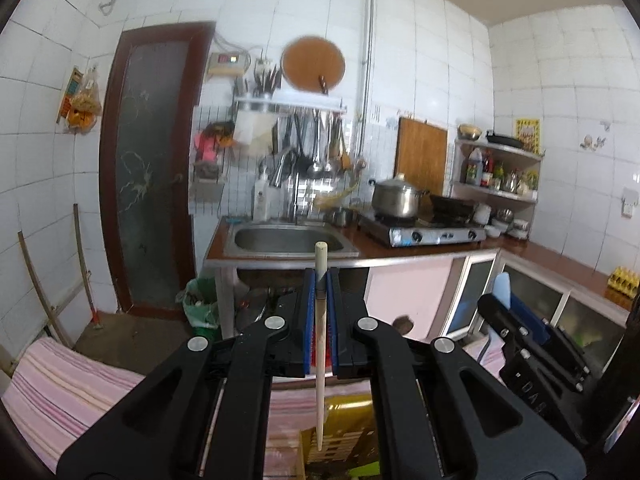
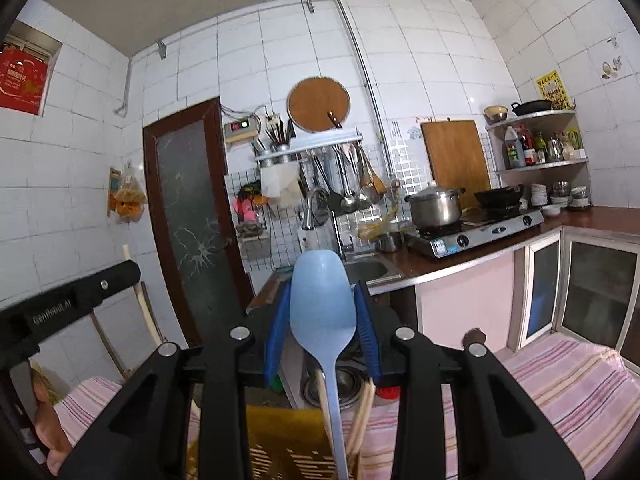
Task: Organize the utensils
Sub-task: 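Lower the spoon and chopstick into the yellow holder and open both tools, then move the right tool to the remaining chopsticks and close on one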
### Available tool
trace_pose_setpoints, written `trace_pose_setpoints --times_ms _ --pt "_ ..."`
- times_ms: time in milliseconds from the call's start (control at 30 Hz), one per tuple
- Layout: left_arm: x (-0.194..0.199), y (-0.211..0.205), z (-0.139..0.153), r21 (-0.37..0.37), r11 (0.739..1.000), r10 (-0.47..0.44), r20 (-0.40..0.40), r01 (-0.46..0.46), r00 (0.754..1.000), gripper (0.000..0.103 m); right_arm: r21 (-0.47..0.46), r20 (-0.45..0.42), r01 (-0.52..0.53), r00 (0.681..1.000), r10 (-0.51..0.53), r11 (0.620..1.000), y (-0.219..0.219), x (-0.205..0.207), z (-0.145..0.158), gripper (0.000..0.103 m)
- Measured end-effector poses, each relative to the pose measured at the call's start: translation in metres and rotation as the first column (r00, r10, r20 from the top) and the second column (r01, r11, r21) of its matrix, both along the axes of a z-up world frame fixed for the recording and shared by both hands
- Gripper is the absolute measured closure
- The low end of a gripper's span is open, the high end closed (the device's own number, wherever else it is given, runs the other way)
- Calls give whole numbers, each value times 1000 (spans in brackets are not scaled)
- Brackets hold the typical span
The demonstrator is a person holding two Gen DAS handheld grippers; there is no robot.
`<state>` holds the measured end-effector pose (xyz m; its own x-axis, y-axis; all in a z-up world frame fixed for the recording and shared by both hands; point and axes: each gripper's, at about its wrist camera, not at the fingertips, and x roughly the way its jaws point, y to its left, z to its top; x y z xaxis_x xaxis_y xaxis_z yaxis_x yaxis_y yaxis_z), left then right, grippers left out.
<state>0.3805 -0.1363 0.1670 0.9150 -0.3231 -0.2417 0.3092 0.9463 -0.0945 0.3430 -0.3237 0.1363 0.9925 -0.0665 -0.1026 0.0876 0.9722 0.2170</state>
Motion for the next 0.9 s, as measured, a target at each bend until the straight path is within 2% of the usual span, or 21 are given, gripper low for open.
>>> trace_pose_setpoints --times_ms 167,233,267,300,433,500,700,767,900 --pt "-3 5 -15 27 999 21 -33 -20 999 97 1 -58 4 998 -3 1000 -3 -3 -19 70" --pt "-10 10 -16 50 998 26 -40 -24 999 80 -2 -83 3 997 -3 1000 -3 -13 -22 60" --pt "-16 13 -14 59 998 31 -39 -29 999 59 -4 -90 5 996 -5 1000 -3 -16 -22 48" --pt "-28 20 -12 66 997 49 -19 -48 999 43 -13 -99 13 995 -14 1000 -2 -24 -19 45" --pt "-61 38 6 78 993 85 21 -86 996 32 -26 -141 11 990 -15 1000 -2 -53 -5 43" --pt "-79 51 17 74 992 102 16 -102 995 22 -23 -165 6 986 -10 1000 -1 -70 2 37" --pt "-141 83 38 66 990 123 23 -124 992 6 -37 -255 -22 967 12 999 14 -116 6 33" --pt "-159 91 38 67 990 122 13 -122 992 5 -28 -305 -33 952 23 999 21 -129 -1 33" --pt "-186 105 23 81 991 110 -54 -105 992 5 -36 -370 -59 928 41 998 39 -151 -23 33"
